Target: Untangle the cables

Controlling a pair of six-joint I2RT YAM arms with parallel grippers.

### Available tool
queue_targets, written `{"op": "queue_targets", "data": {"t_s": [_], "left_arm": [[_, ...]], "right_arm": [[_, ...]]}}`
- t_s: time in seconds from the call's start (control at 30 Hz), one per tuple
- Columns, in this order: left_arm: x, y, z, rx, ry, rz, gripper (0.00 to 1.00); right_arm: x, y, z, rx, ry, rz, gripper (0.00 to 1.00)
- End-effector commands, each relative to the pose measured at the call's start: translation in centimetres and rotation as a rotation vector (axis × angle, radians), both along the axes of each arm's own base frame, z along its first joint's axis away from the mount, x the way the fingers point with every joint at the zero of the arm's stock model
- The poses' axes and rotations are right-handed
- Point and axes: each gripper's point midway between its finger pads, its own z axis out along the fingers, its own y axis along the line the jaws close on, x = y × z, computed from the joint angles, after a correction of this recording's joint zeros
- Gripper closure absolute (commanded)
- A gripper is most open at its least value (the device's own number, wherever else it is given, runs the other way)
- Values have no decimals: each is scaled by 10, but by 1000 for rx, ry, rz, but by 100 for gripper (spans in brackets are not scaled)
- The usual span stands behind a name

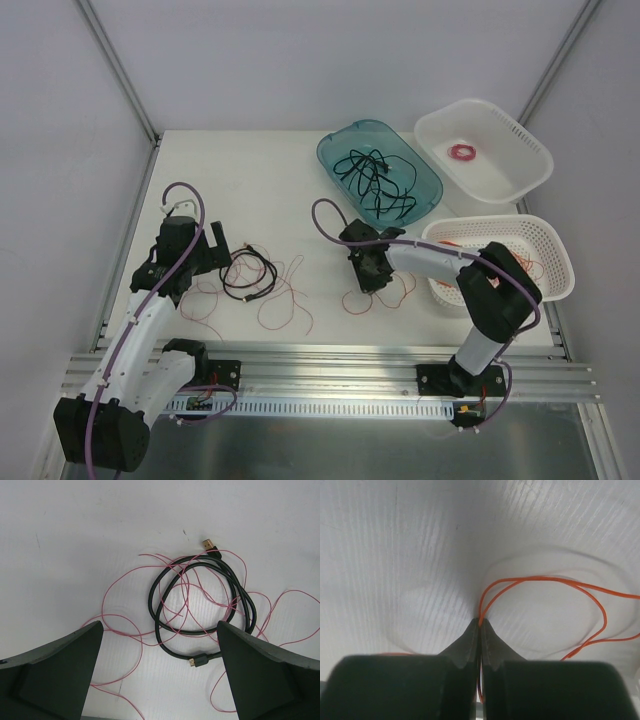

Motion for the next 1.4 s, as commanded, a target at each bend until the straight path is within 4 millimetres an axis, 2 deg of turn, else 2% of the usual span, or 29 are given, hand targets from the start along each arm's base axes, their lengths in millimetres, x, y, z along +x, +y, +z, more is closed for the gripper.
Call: {"op": "queue_targets", "data": {"t_s": [0.0,0.07,0.3,0.37,0.43,0.47,0.53,0.63,0.67,0.73,0.77,0.8,0.87,0.9,0.93,0.97,1.03,1.07,1.13,1.17,1.2,1.37], "left_arm": [[6,0,7,5,-29,-16,1],[6,0,8,3,-32,-17,1],[7,-1,9,2,-35,-18,1],[6,-1,9,4,-38,-18,1],[6,0,8,3,-37,-17,1],[6,-1,8,1,-37,-17,1],[7,-1,9,-2,-40,-20,1],[7,-2,9,-4,-36,-20,1],[7,-2,9,-5,-38,-21,1],[6,-2,9,-5,-38,-22,1],[6,-2,9,-4,-39,-20,1],[6,-2,9,-4,-41,-20,1],[6,-2,10,-6,-46,-19,1],[6,-2,10,-6,-44,-19,1],[6,-2,11,-7,-50,-18,1],[5,-2,11,-8,-50,-19,1],[5,-2,11,-13,-52,-20,1],[5,-3,11,-13,-53,-21,1],[5,-3,12,-15,-54,-24,1],[5,-3,11,-15,-51,-24,1],[5,-4,11,-18,-51,-25,1],[5,-5,9,-23,-44,-32,1]], "right_arm": [[-3,4,23,61,-41,-2,99],[2,4,36,77,-79,-6,99],[14,8,102,162,-209,1,99],[19,5,117,163,-250,-1,99],[24,-1,143,171,-310,-12,99],[24,-9,150,155,-320,-14,99],[33,-20,184,179,-398,-47,99],[43,-47,222,188,-477,-107,99],[46,-64,236,189,-507,-146,99],[52,-83,259,196,-564,-199,99],[55,-105,268,182,-589,-255,99],[56,-116,273,179,-605,-287,99],[59,-138,279,177,-621,-361,99],[62,-162,281,168,-637,-448,99],[62,-174,280,165,-637,-494,99],[64,-199,274,146,-636,-593,99],[65,-218,268,163,-634,-693,99],[66,-239,260,154,-637,-780,99],[73,-254,252,187,-646,-874,99],[71,-269,240,176,-633,-942,99],[78,-277,236,192,-649,-994,99],[84,-321,201,147,-617,-1208,99]]}}
